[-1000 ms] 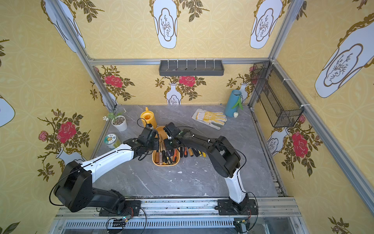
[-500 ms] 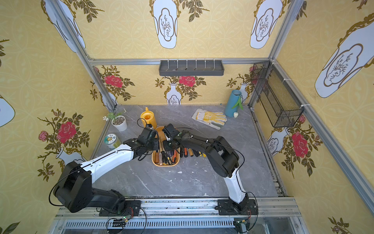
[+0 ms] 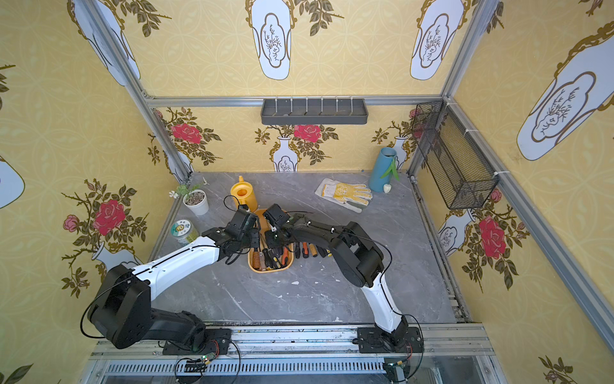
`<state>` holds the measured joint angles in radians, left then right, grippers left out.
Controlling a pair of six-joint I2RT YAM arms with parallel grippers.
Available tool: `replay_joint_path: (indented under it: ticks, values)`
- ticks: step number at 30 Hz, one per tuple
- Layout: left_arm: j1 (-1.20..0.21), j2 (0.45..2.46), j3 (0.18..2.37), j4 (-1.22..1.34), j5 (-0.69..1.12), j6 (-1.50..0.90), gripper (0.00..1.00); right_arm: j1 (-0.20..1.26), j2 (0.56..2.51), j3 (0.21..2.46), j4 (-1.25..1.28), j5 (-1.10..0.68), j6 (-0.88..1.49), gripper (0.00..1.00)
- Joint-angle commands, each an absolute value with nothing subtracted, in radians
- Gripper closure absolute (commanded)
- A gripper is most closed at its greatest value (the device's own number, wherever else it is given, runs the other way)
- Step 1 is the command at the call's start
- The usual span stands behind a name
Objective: Take out the screwdriver from the storage box
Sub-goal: Pick up the screwdriver from the storage box.
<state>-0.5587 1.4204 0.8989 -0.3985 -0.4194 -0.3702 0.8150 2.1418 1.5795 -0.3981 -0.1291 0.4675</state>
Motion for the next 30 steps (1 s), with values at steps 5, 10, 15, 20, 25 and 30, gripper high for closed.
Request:
replay_joint_path:
  ticks: [5, 10, 15, 20, 25, 30]
  values:
    - [-0.56, 1.417, 0.907, -0.341, -0.453, -0.371, 1.0, 0.81, 2.105, 1.545, -0.422, -0.113, 0.476, 0.94]
    - [-0.56, 1.436, 0.917, -0.356, -0.476, -0.38, 1.0, 0.791, 2.053, 1.505, -0.365, -0.156, 0.494, 1.0]
    - [-0.559, 1.44, 0.918, -0.359, -0.483, -0.391, 1.0, 0.768, 2.007, 1.46, -0.301, -0.215, 0.513, 1.0]
    - [-0.56, 1.443, 0.917, -0.365, -0.489, -0.396, 1.0, 0.76, 1.955, 1.425, -0.258, -0.239, 0.511, 1.0]
    - [-0.559, 1.444, 0.913, -0.365, -0.501, -0.401, 1.0, 0.753, 1.885, 1.389, -0.216, -0.244, 0.511, 1.0]
    - [-0.558, 1.443, 0.912, -0.373, -0.518, -0.4, 1.0, 0.733, 1.803, 1.36, -0.212, -0.22, 0.513, 1.0]
